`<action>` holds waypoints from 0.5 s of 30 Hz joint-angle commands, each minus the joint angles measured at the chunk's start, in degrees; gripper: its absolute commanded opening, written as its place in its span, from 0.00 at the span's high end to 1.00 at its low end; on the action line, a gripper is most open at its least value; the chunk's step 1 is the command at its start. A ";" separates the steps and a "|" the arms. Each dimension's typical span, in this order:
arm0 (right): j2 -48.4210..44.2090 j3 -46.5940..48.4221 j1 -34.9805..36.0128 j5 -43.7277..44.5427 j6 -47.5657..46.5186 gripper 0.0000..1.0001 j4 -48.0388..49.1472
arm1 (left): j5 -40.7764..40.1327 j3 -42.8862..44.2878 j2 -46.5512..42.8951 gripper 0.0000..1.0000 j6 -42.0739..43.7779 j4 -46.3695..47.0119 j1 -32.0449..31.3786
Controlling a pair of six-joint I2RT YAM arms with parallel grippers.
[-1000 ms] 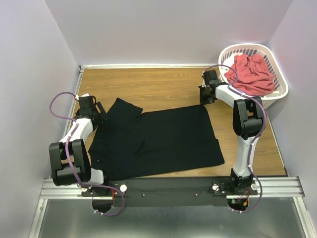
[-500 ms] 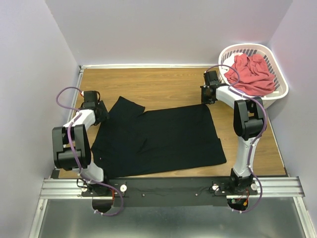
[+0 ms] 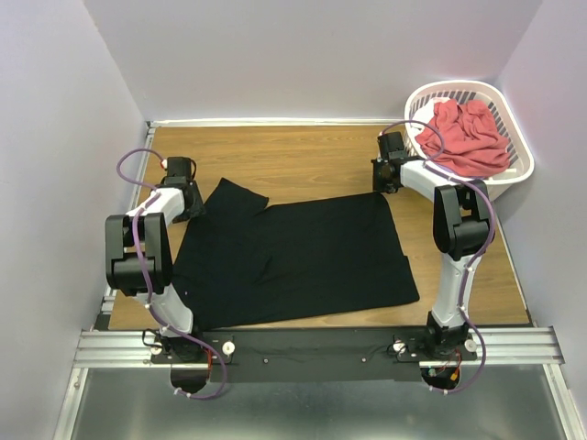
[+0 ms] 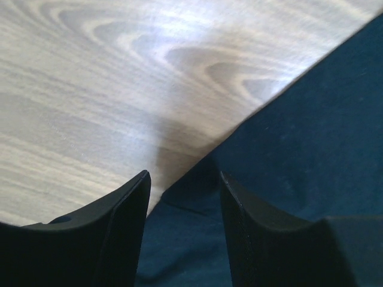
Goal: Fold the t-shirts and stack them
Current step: Fold the tshirt
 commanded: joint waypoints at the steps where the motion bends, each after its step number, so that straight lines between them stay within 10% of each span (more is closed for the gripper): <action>1: -0.44 -2.01 -0.74 2.18 -0.86 0.99 -1.27 | -0.60 -1.25 -0.90 0.43 0.25 -1.57 0.14; 15: -0.61 -2.36 -0.74 4.20 -0.69 0.99 -0.92 | 0.20 -1.86 3.06 0.57 0.86 -1.31 0.14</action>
